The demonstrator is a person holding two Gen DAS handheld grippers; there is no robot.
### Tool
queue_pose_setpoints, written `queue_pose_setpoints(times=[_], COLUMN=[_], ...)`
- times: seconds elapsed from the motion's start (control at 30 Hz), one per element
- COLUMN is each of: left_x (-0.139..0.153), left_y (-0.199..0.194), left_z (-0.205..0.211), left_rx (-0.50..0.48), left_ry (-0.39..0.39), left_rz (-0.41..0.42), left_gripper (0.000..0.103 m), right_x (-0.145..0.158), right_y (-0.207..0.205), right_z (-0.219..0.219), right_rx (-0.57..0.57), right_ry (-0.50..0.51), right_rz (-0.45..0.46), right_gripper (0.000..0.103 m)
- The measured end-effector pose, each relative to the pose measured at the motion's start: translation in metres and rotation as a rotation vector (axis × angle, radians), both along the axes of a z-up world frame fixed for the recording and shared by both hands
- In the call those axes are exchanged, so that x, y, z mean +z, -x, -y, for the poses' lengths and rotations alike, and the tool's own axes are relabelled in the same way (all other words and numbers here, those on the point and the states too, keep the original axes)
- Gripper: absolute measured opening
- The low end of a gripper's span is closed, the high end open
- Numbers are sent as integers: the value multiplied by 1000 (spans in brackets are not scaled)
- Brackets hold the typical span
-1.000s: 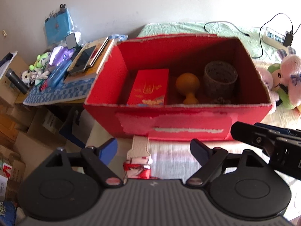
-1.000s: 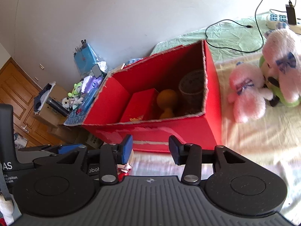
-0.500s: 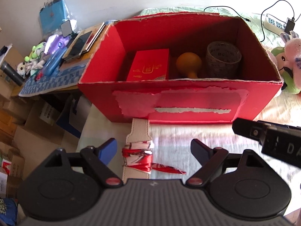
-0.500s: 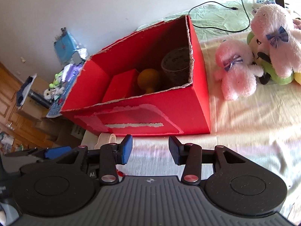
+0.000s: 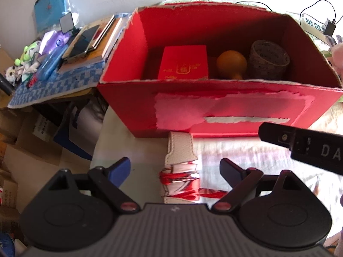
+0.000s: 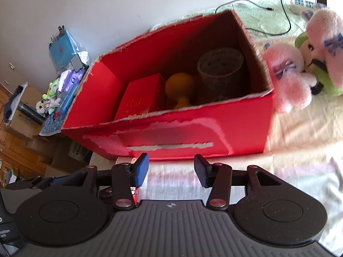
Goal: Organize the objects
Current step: 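Move the right gripper down toward the white-and-red strap item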
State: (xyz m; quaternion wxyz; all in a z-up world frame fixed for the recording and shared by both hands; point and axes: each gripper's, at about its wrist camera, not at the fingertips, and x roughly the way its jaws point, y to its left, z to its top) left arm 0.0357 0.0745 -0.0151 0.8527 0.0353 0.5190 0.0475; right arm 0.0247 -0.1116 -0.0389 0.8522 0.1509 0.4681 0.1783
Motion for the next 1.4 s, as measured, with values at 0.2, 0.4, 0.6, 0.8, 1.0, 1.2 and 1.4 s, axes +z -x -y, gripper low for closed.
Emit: queue_pose_setpoints(times=[0.2,0.4,0.6,0.8,1.0,1.2,1.4], left_x=[-7,-15,-20,-18,-25,-28,-31], left_y=[-2,-2,-5,-6,-12,-12,-11], left_z=[-17,-25,-31,-29,-29,-24,-24], left_rx=[-20,-30,-17,-4,4,-13,-27], left_ry=[30,48,75,66,80,65,62], left_rz=[-21,-39,-58,-50,-80,-95,-107], left_gripper=[91,91,91,95,95,95,95], right_x=[-2,-10,-9,-7,-12,-18,-21], right_y=[2,4,0,-7,-11,-9,-7], right_z=[-13,-21,-27,-30,-27,-23,-22], right_rx=[-13,-22,1,40,54,41,20], right_ry=[22,30,42,42,32,12,4], right_rz=[-4,-48,-58,-53,-81,-112,-129], right_gripper=[51,51,51,51,51,51,51])
